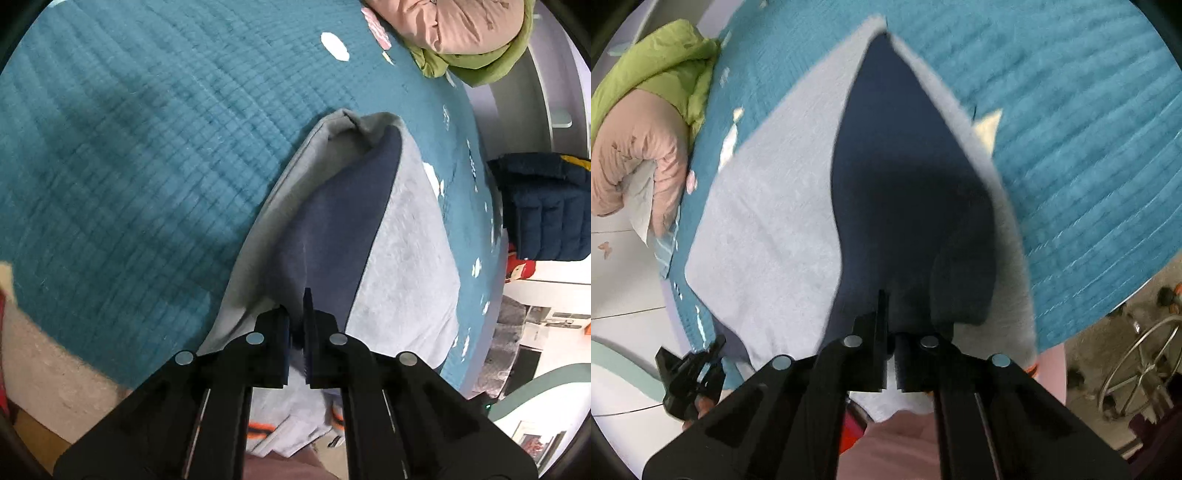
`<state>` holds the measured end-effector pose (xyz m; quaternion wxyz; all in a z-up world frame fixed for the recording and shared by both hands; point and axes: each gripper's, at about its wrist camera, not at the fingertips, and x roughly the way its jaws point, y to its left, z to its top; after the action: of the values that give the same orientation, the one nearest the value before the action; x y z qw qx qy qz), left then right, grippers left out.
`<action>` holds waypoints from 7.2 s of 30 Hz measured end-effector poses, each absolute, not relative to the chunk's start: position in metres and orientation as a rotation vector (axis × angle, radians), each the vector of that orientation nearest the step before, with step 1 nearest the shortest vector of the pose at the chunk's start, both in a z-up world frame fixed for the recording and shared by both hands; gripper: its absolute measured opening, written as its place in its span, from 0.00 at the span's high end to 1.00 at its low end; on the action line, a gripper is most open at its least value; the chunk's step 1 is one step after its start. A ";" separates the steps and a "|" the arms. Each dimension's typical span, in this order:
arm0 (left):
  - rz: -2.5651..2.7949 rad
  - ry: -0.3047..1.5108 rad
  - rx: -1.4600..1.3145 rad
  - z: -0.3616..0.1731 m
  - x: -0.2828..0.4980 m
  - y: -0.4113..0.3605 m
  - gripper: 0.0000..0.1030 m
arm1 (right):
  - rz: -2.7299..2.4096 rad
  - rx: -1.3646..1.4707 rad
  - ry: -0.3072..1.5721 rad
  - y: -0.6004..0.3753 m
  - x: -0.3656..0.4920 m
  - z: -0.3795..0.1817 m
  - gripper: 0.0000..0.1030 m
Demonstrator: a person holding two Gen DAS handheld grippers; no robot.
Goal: Fold large clothes
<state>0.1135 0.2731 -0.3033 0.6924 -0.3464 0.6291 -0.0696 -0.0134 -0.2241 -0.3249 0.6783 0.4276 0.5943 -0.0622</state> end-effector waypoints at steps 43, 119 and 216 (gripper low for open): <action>-0.107 1.320 0.034 -0.240 0.018 0.190 0.83 | -0.052 0.303 1.213 -0.157 -0.068 -0.250 0.77; -0.234 0.910 -0.011 -0.281 0.147 0.177 0.98 | 0.064 0.345 0.972 -0.228 0.068 -0.302 1.00; -0.420 1.510 -0.015 -0.328 0.090 0.045 1.00 | 0.209 0.953 1.380 -0.269 0.008 -0.352 0.47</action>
<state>0.0896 0.0449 -0.3281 0.7084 -0.0066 0.6800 -0.1891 0.0077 -0.2690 -0.3520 0.6636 0.4217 0.6109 0.0923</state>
